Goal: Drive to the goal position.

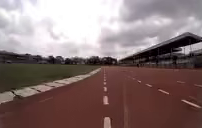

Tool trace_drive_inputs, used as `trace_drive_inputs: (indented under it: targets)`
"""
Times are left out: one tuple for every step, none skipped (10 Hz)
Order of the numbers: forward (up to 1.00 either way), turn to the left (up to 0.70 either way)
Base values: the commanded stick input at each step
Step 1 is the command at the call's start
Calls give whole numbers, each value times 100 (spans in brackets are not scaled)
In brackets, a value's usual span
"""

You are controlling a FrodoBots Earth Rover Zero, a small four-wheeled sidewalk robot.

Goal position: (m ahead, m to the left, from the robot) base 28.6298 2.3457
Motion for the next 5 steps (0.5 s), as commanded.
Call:
trace_drive_inputs:
  targets:
    - [70,-7]
    - [70,-1]
    - [70,0]
    - [70,0]
    - [70,0]
